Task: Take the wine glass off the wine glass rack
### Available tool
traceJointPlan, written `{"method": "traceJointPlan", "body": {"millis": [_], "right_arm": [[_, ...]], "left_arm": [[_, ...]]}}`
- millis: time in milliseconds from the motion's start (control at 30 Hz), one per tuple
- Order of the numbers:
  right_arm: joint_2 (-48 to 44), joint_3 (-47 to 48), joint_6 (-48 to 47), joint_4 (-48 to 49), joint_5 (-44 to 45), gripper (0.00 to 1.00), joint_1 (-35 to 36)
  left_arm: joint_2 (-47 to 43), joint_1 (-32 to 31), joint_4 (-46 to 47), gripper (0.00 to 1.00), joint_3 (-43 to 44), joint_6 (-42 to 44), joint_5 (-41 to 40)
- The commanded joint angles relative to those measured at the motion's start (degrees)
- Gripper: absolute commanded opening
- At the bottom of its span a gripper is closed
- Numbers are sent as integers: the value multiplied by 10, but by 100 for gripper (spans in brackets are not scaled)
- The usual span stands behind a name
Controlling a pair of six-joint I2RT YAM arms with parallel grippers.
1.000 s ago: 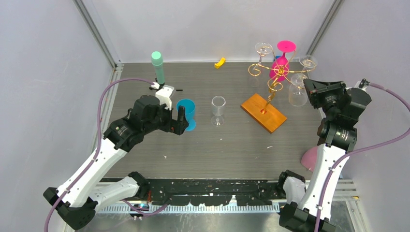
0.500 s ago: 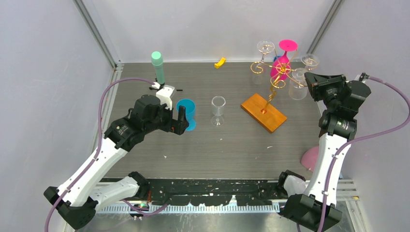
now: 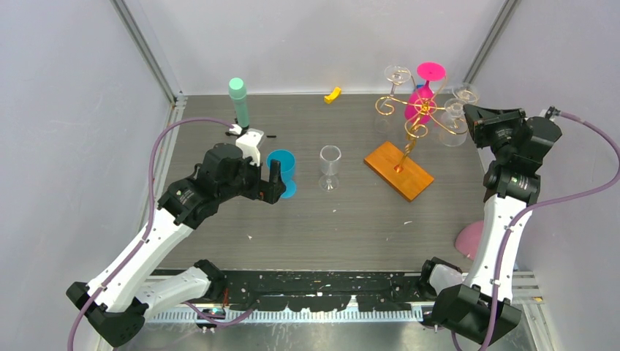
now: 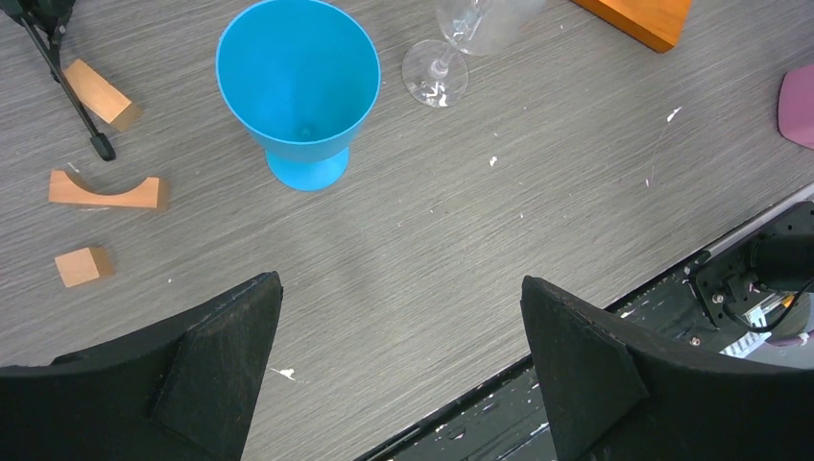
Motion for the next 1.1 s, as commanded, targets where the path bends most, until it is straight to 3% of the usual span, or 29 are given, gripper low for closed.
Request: {"method": "traceJointPlan", "body": {"millis": [0, 400, 733, 1067], "right_arm": [[-15, 43, 2, 41, 24, 0, 1], [-40, 90, 13, -96, 131, 0, 1], [-37, 134, -9, -199, 131, 0, 1], [-71, 135, -32, -230, 129, 0, 1]], "left_arm": [[-2, -1, 27, 98, 11, -2, 6], [-11, -1, 19, 98, 14, 5, 2], [3, -2, 14, 98, 30, 2, 34], [9, -2, 17, 98, 22, -6, 61]]}}
